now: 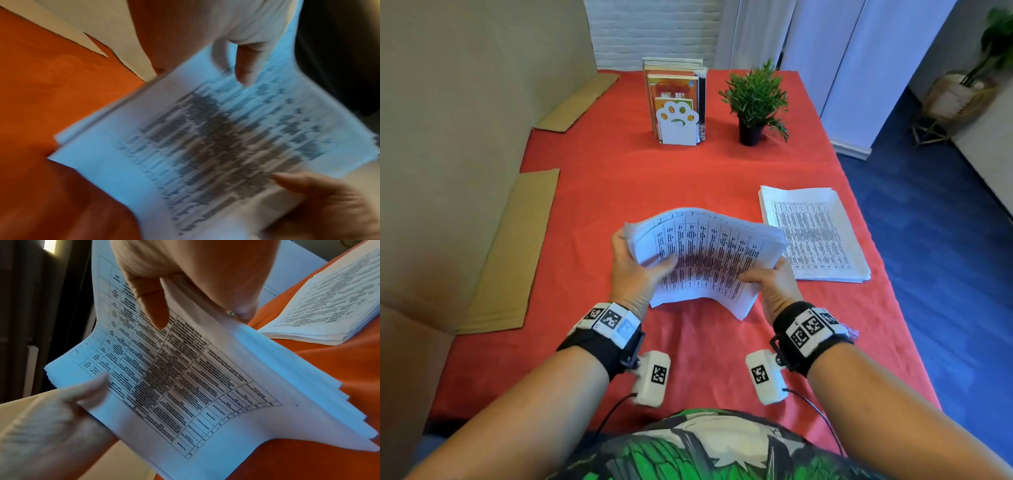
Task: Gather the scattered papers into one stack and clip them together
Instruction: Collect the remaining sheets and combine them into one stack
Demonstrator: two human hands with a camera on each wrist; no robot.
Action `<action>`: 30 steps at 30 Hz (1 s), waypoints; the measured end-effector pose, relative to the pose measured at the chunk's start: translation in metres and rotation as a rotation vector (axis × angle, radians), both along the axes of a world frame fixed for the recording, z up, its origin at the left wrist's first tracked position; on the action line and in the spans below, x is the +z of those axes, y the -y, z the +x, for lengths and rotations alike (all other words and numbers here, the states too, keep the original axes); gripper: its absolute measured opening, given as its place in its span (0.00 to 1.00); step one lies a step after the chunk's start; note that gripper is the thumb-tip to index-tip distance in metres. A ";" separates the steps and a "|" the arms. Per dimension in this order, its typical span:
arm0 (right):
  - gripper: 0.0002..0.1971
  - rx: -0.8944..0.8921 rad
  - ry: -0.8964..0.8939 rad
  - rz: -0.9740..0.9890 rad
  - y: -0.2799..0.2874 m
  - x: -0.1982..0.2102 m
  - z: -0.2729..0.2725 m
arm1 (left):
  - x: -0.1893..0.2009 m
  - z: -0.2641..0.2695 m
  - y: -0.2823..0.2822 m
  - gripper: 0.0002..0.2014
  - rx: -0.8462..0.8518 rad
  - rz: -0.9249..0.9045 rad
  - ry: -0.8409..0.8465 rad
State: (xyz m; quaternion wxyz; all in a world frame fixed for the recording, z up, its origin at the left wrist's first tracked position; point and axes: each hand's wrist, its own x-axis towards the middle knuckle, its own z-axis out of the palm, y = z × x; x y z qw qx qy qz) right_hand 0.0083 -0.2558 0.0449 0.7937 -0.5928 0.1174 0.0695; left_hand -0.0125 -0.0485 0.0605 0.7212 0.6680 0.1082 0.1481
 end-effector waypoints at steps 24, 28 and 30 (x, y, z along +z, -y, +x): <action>0.19 -0.007 -0.037 0.005 0.000 -0.010 0.008 | -0.037 0.004 0.002 0.25 0.027 0.256 0.039; 0.19 0.004 -0.067 -0.037 -0.004 -0.008 0.006 | -0.040 0.004 0.002 0.24 0.003 0.211 0.014; 0.17 0.014 -0.066 -0.102 -0.005 -0.010 0.003 | -0.043 0.003 0.001 0.23 -0.014 0.209 -0.003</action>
